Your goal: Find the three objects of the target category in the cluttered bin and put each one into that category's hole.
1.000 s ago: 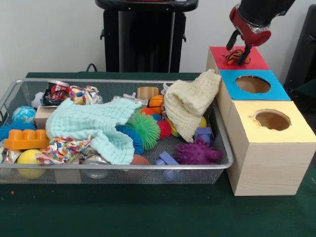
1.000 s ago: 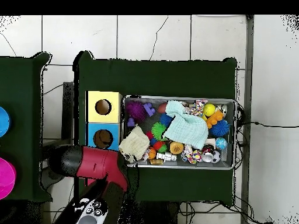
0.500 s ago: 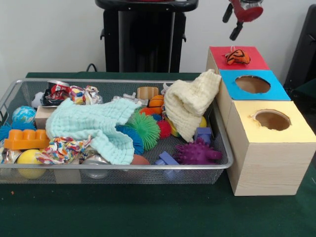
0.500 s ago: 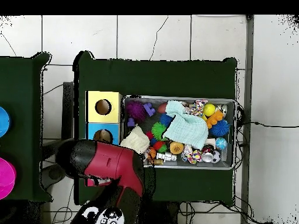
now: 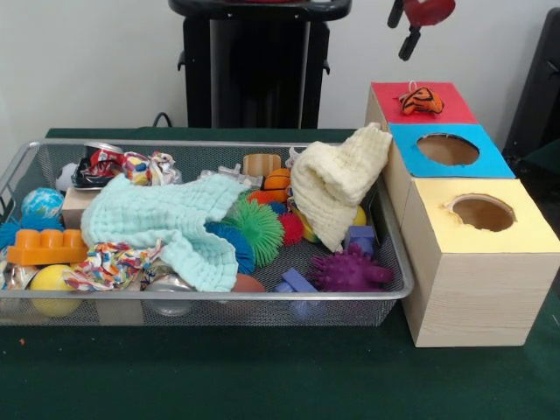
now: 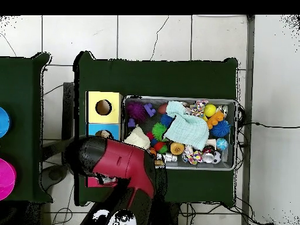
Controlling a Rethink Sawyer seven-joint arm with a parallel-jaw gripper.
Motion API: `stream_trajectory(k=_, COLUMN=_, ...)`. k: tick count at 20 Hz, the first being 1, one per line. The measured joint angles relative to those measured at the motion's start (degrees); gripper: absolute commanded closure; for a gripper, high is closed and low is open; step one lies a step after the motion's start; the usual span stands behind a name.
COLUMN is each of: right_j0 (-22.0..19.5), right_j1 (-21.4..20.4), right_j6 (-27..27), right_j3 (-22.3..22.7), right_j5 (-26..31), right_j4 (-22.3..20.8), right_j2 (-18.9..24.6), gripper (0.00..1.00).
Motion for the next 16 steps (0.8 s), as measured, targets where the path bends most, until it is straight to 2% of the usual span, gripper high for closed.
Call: stream_trajectory(k=16, right_j0=-0.3, right_j1=2.0, right_j6=0.0, right_j3=0.0, right_j5=0.0, right_j4=0.3, right_j2=0.5, gripper=0.0)
